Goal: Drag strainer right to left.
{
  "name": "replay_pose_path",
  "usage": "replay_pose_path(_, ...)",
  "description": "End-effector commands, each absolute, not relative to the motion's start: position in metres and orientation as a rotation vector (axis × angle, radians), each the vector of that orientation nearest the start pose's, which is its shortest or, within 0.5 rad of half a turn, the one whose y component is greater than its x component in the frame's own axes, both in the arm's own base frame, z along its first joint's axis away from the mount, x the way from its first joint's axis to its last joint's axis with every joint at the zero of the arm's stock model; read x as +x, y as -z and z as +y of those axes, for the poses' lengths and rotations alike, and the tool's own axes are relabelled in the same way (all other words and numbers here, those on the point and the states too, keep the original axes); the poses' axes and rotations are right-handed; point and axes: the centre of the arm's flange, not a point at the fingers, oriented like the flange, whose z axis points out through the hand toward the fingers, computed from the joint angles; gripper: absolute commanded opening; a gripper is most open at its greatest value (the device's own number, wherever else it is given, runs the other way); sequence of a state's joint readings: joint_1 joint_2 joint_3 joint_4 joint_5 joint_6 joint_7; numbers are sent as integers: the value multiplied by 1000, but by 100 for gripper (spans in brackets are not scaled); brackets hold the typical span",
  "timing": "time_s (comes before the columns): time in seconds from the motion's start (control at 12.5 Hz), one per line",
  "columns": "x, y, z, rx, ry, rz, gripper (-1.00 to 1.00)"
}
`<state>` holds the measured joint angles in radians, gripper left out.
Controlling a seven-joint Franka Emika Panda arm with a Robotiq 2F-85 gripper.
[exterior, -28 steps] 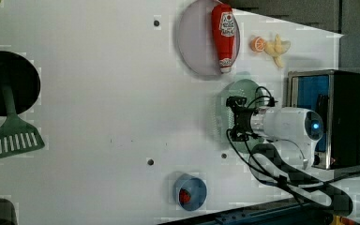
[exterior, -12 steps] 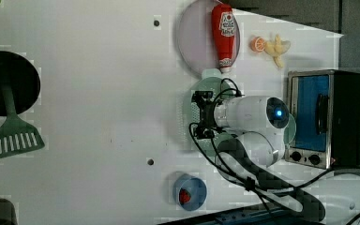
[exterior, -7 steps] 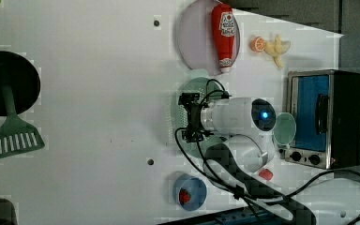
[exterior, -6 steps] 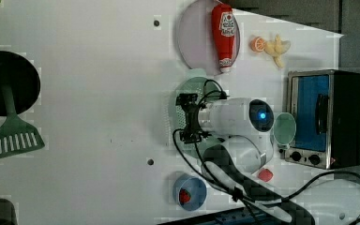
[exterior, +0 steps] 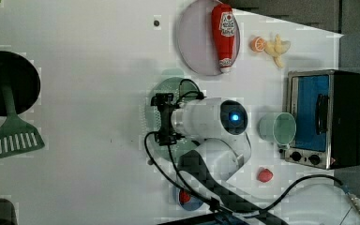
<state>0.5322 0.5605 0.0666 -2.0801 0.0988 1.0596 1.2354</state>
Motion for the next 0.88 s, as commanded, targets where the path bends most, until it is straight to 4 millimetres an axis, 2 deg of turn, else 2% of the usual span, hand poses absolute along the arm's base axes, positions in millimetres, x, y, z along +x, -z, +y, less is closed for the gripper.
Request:
replay_pose_path(0.08, 480, -144, 353, -2208, -146, 2216, 100)
replay_pose_path(0.4, 482, -143, 380, -2164, -155, 2256, 100)
replay_pose_path(0.88, 478, -141, 407, -2145, -194, 2246, 100)
